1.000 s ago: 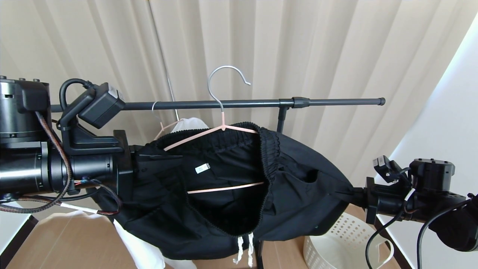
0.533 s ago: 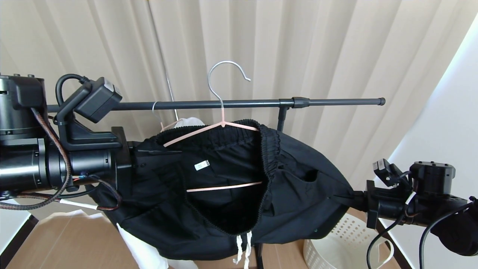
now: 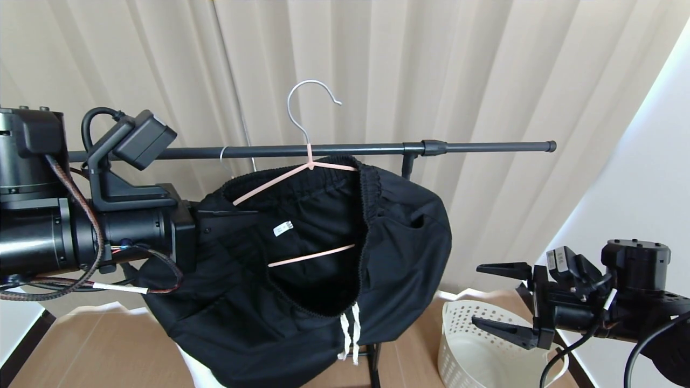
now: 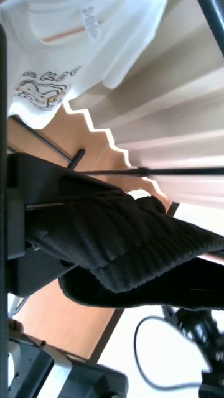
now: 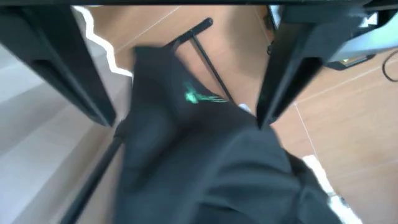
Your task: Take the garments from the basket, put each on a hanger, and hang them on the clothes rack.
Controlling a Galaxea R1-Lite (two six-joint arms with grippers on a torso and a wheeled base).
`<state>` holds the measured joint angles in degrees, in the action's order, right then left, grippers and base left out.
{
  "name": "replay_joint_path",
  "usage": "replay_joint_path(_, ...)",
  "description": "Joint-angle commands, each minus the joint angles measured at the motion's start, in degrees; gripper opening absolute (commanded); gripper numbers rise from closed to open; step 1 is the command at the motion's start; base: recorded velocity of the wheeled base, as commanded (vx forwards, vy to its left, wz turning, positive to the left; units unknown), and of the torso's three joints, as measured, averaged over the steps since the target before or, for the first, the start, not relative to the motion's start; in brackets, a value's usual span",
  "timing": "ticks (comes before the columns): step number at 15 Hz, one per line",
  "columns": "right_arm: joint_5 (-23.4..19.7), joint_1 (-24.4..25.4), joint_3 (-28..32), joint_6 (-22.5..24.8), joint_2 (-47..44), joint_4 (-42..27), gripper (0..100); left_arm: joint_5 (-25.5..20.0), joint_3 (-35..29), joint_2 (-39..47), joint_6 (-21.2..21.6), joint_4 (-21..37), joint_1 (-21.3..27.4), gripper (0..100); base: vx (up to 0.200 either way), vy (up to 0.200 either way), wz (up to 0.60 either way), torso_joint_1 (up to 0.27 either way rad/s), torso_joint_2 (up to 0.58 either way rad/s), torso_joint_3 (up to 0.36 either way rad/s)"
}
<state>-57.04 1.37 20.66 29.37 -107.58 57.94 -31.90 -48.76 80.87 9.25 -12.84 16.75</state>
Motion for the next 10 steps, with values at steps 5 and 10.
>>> replay_joint_path(5,18.0,13.8,1.3,-22.4,16.0,0.2,100,6.5,0.4,0.4,-4.0,0.7,0.9,0,0.000,0.000,0.00,0.000,0.00,0.000)
replay_joint_path(10,27.0,19.2,3.1,-25.5,16.7,0.0,100,12.7,1.9,1.8,-5.0,1.2,1.2,0,0.000,0.000,0.00,0.000,0.00,0.000)
